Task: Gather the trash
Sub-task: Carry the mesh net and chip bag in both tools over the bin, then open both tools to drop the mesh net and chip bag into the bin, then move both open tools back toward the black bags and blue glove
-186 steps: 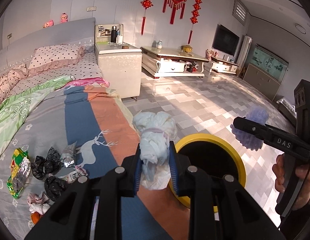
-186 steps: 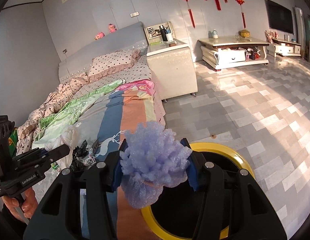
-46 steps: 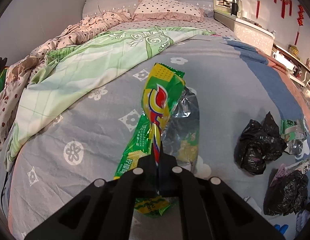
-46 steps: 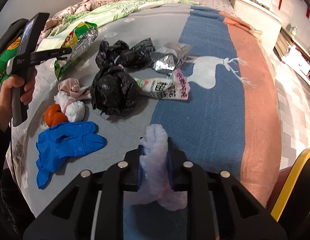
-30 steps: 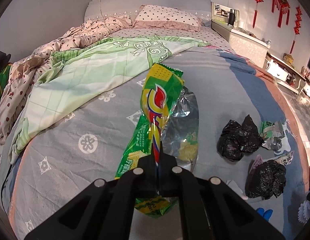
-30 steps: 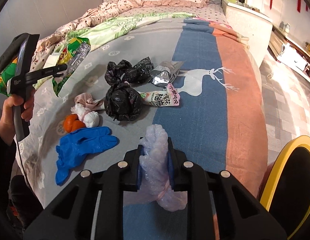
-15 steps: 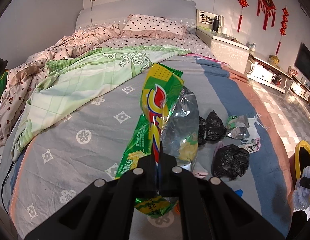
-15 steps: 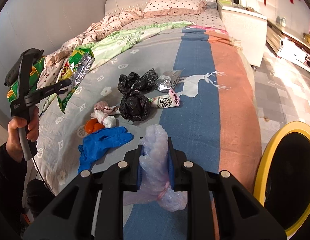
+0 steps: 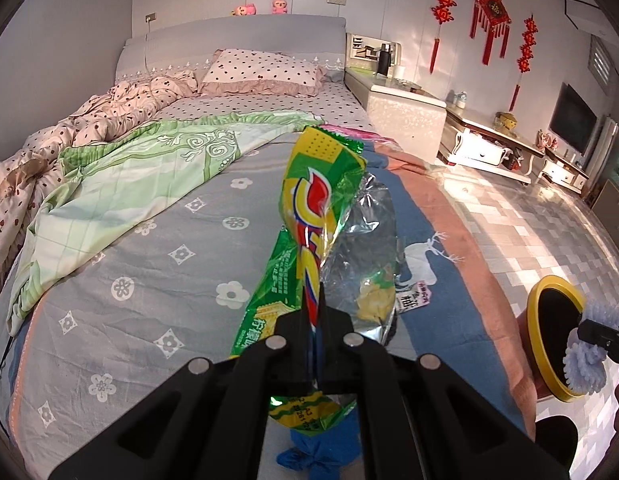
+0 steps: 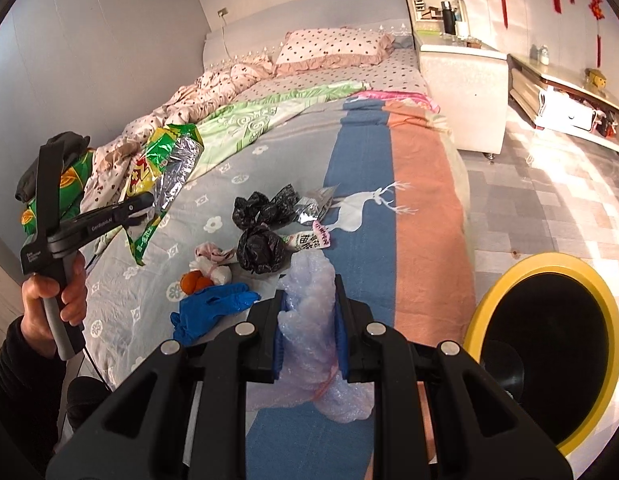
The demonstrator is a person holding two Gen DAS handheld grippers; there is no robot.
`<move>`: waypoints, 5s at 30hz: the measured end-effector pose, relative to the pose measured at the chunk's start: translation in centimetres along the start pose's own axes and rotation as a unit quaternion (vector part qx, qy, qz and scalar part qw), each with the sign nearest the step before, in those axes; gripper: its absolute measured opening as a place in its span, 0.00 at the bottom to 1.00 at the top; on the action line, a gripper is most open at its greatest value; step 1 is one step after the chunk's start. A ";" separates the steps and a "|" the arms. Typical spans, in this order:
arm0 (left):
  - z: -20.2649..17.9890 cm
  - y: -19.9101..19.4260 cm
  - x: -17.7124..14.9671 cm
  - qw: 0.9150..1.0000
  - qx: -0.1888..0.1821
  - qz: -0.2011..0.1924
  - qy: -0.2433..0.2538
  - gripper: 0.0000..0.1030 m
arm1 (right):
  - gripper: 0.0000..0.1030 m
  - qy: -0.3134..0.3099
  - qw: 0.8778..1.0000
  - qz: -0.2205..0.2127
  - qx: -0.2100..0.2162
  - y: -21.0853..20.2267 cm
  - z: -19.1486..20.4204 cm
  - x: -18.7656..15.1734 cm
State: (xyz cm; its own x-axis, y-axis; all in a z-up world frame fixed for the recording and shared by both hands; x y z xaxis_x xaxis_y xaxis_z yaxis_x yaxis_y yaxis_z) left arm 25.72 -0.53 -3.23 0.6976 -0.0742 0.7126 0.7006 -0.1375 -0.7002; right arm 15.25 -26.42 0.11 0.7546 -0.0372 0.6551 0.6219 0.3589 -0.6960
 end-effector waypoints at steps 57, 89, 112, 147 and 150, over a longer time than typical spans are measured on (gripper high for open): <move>-35.5 4.0 -0.6 0.964 -0.220 0.062 0.132 0.00 | 0.20 0.187 0.968 -0.124 -0.110 -15.3 -24.5 -0.4; -36.8 5.9 -2.9 0.961 -0.236 0.076 0.125 0.60 | 0.50 0.256 0.947 -0.104 -0.162 -12.0 -31.6 -4.6; -22.2 2.4 -3.1 0.985 -0.146 0.049 0.073 0.79 | 0.64 0.187 0.972 -0.072 -0.123 -8.8 -21.6 -2.3; -0.6 2.3 -12.7 0.992 -0.031 0.111 -0.044 0.79 | 0.65 0.012 0.995 0.086 0.040 12.3 3.4 2.1; 0.0 2.9 -13.4 0.991 -0.034 0.118 -0.054 0.79 | 0.65 0.006 0.993 0.107 0.045 14.8 4.3 1.9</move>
State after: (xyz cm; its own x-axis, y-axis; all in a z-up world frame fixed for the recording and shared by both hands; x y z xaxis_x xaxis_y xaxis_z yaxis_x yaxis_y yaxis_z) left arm 18.44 0.09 -14.82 0.8556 -0.0058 0.5177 0.5066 -0.1964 -0.8395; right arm 24.94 -17.15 -7.66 0.8707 0.0382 0.4903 0.4254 0.4417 -0.7899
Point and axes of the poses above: each gripper's, at about its wrist camera, not at the fingertips, and y roughly the way its jaws point, z to its left, x to its top, the point moved 5 cm from there along y, roughly the way its jaws point, and after that the axes turned 3 degrees about y, right-handed, at the moved point
